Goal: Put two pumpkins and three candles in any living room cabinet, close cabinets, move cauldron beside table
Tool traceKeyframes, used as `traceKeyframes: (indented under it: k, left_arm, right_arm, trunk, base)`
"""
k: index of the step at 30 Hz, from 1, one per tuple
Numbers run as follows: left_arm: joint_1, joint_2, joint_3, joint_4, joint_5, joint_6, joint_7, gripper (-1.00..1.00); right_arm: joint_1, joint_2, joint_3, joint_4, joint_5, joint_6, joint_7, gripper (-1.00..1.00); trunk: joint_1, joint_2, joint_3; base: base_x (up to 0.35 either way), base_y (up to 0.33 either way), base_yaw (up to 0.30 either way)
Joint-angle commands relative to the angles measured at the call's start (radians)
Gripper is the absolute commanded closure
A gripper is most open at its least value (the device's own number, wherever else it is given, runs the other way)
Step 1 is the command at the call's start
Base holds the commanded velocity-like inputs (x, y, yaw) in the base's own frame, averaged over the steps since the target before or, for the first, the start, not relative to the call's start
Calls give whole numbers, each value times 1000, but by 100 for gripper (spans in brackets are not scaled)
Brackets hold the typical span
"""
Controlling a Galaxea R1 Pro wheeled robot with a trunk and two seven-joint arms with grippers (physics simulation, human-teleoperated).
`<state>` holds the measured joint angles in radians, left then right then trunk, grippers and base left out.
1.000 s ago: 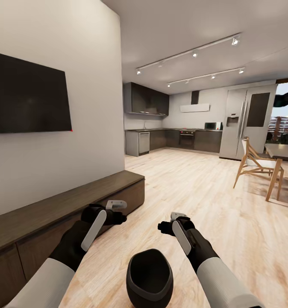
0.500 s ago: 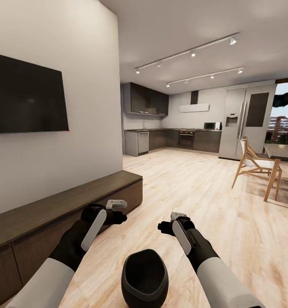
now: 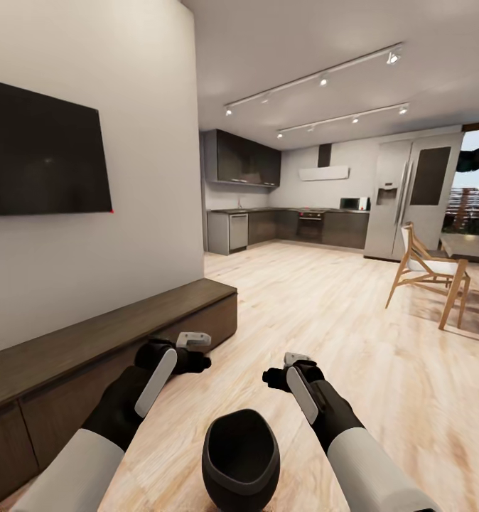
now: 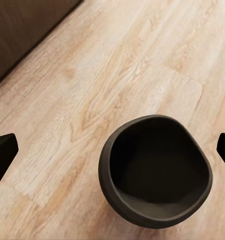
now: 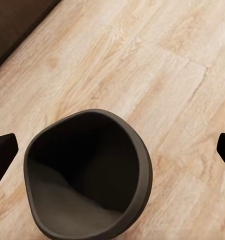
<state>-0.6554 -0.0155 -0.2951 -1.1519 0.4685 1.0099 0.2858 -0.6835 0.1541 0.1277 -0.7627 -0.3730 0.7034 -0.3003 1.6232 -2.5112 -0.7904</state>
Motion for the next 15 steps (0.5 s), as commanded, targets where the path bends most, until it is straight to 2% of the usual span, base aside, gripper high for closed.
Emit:
traceKeyframes:
  k: [1, 15]
  left_arm:
    - [-1, 0, -1, 0, 10, 3, 10, -100]
    - [-1, 0, 3, 4, 12, 20, 11, -100]
  right_arm:
    - [-1, -1, 4, -1, -10, 2, -10, -100]
    - [-1, -1, 8, -1, -10, 2, -8, -100]
  trunk:
    - [0, -1, -5]
    - [6, -4, -59]
  base:
    - [0, 0, 0]
    - [0, 0, 0]
